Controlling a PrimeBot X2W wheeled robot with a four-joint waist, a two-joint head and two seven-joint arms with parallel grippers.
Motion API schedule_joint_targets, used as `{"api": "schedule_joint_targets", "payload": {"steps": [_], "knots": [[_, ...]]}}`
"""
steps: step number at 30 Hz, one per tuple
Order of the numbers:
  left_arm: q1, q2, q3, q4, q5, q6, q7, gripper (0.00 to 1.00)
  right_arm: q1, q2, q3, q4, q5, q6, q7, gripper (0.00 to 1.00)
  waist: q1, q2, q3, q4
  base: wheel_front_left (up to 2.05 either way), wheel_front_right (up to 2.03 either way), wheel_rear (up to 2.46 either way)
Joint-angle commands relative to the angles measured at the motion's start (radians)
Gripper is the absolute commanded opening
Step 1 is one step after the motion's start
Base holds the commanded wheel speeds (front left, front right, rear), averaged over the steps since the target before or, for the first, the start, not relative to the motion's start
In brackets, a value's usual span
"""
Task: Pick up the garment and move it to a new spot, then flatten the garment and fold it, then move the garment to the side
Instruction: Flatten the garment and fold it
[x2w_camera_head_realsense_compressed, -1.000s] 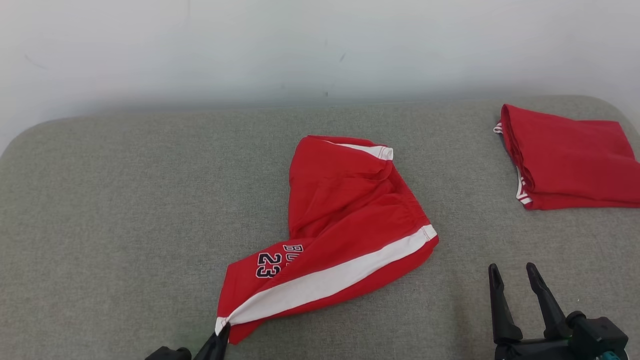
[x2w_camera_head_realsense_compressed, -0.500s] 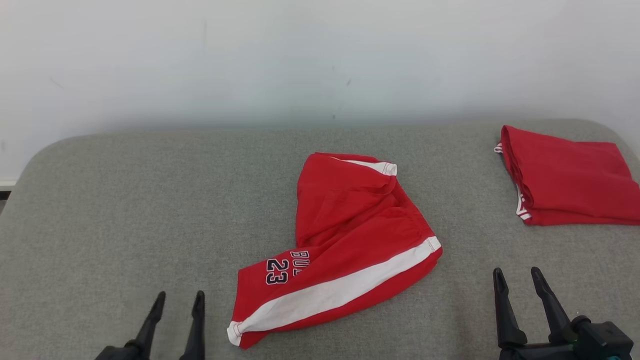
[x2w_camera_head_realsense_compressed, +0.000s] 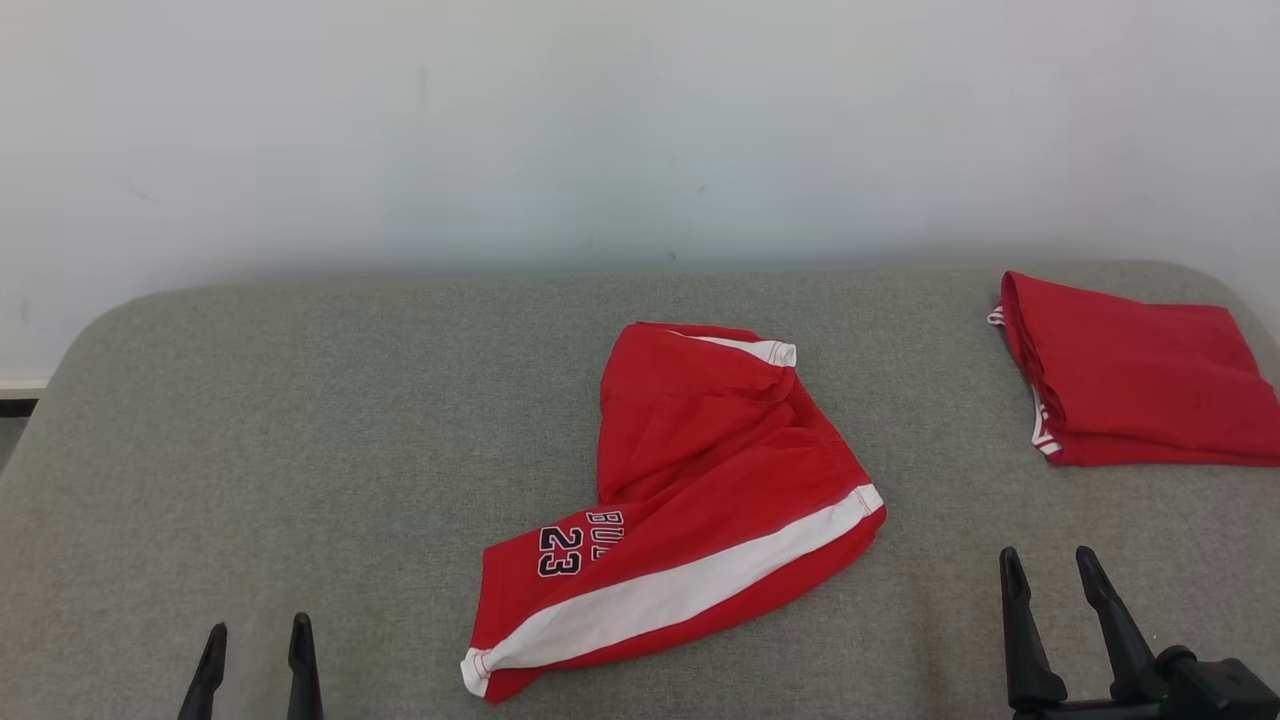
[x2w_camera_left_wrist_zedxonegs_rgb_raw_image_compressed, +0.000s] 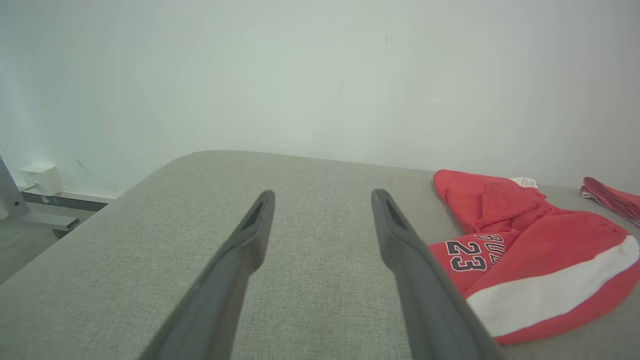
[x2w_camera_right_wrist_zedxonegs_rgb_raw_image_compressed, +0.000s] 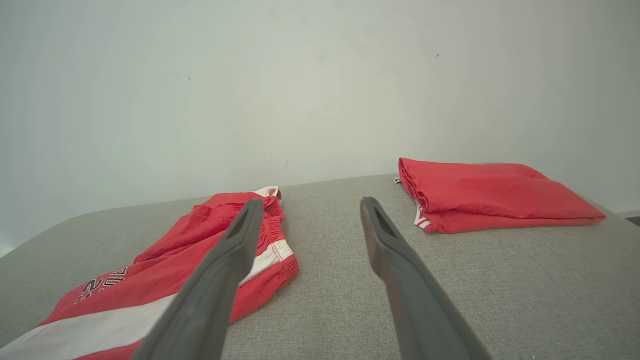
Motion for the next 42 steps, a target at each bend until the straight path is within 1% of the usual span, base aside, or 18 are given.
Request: {"api": "schedule_joint_targets", "payload": {"steps": [1,5,11,14,17,21,23,27,31,35,38,39,42], "knots": [[0.015,-0.005,0.009,0.001,0.007,0.002,-0.003,1.0,0.014,0.0,-0.005,-0.003,-0.007,-0.002,0.0,1.0,0.0001,0.0,0.0,0.002,0.0,0.0,0.0],[0.028,-0.011,0.016,0.007,0.021,-0.003,-0.003,1.0,0.022,0.001,-0.01,-0.007,-0.006,-0.002,0.0,1.0,0.0001,0.0,0.0,0.005,0.0,0.0,0.0],[0.016,-0.01,-0.001,0.021,0.028,-0.021,-0.003,1.0,0.025,0.003,-0.01,-0.005,-0.008,-0.002,0.0,1.0,0.0001,0.0,0.001,0.008,0.0,0.0,0.0],[0.0,-0.008,-0.013,0.03,0.029,-0.025,-0.003,1.0,0.022,0.003,-0.008,-0.001,-0.008,-0.002,0.0,1.0,0.0001,0.0,0.003,0.009,0.0,0.0,0.0],[-0.015,-0.004,-0.045,0.05,0.027,-0.03,-0.003,1.0,0.01,-0.011,-0.001,0.009,-0.005,-0.002,0.0,1.0,0.0001,0.0,0.007,0.017,0.0,0.0,0.0],[-0.038,0.003,-0.112,0.091,0.005,-0.037,0.01,1.0,-0.023,-0.042,0.022,0.035,0.0,-0.002,0.0,1.0,0.0001,0.0,0.015,0.028,0.0,0.0,0.0],[-0.052,0.017,-0.143,0.12,-0.012,-0.039,0.014,1.0,-0.041,-0.061,0.035,0.056,0.003,-0.002,0.0,1.0,0.0001,0.0,0.021,0.033,0.0,0.0,0.0],[-0.086,0.044,-0.246,0.196,-0.058,-0.038,0.018,1.0,-0.094,-0.106,0.078,0.112,0.012,-0.002,0.012,1.0,0.0001,0.0,0.038,0.041,0.0,0.0,0.0],[-0.131,0.071,-0.348,0.268,-0.129,-0.038,0.017,1.0,-0.155,-0.155,0.134,0.178,0.023,-0.002,0.028,1.0,0.0001,0.0,0.064,0.049,0.0,0.0,0.0],[-0.189,0.087,-0.425,0.333,-0.183,-0.038,0.008,1.0,-0.222,-0.208,0.203,0.249,0.038,-0.002,0.046,1.0,0.0001,0.0,0.09,0.056,0.0,0.0,0.0],[-0.232,0.096,-0.469,0.38,-0.218,-0.038,0.005,1.0,-0.277,-0.245,0.271,0.303,0.059,-0.002,0.054,1.0,0.0001,0.0,0.108,0.06,0.0,0.0,0.0],[-0.232,0.096,-0.469,0.38,-0.218,-0.038,0.005,1.0,-0.277,-0.245,0.271,0.303,0.059,-0.002,0.054,1.0,0.0001,0.0,0.108,0.06,0.0,0.0,0.0],[-0.268,0.103,-0.508,0.418,-0.259,-0.038,0.001,1.0,-0.334,-0.274,0.344,0.35,0.088,-0.002,0.062,1.0,0.0001,0.0,0.123,0.061,0.0,0.0,0.0]]}}
